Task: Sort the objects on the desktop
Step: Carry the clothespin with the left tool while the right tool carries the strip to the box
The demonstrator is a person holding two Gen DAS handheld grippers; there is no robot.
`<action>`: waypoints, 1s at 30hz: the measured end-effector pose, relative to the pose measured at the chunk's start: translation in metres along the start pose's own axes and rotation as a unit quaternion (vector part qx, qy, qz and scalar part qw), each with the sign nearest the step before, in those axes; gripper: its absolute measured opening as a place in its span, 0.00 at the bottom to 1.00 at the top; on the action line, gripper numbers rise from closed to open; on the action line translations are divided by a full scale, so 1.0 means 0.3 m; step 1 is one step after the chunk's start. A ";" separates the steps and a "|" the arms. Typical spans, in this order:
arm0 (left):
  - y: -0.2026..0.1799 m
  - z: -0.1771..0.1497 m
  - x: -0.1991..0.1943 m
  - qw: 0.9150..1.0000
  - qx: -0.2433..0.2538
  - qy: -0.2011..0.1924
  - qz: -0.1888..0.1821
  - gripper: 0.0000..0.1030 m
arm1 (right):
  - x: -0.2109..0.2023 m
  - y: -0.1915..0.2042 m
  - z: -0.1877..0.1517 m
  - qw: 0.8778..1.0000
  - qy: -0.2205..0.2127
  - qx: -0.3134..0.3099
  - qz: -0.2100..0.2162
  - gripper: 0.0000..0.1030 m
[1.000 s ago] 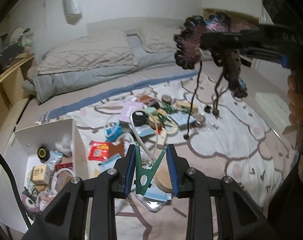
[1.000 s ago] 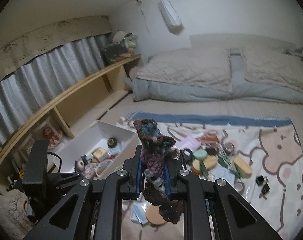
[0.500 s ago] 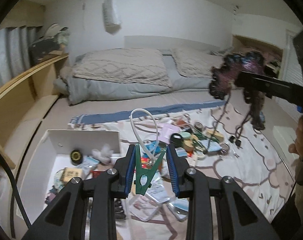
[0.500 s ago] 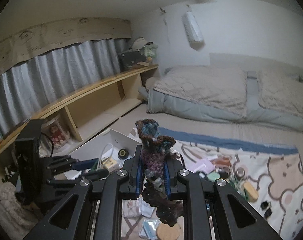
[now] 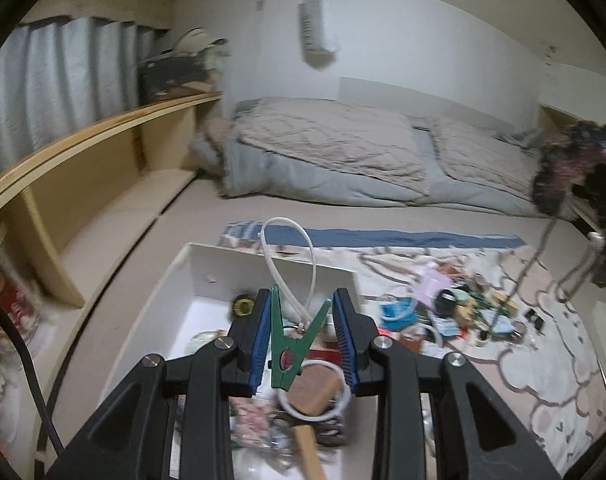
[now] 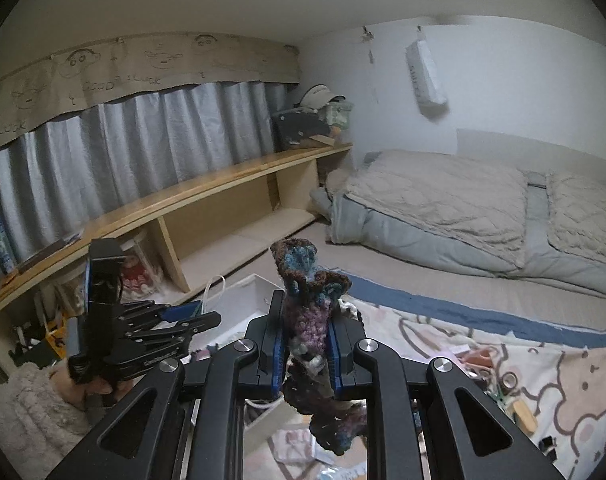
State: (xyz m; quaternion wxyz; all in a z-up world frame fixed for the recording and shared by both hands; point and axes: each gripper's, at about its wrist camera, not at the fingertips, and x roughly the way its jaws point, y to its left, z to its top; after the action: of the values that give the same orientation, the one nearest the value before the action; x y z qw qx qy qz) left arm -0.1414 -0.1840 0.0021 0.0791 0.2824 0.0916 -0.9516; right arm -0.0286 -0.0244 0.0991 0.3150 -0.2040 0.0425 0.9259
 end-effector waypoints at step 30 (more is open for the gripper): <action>0.298 -0.035 0.312 0.992 -0.033 0.080 0.097 0.30 | 0.242 0.242 0.076 0.995 0.022 -0.001 0.102 0.18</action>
State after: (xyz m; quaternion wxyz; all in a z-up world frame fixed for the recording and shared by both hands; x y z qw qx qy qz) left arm -0.1952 -0.2778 -0.0698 0.1729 0.3623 0.1011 -0.9103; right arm -0.1322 -0.0364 0.0869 0.2182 -0.2196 0.0694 0.9483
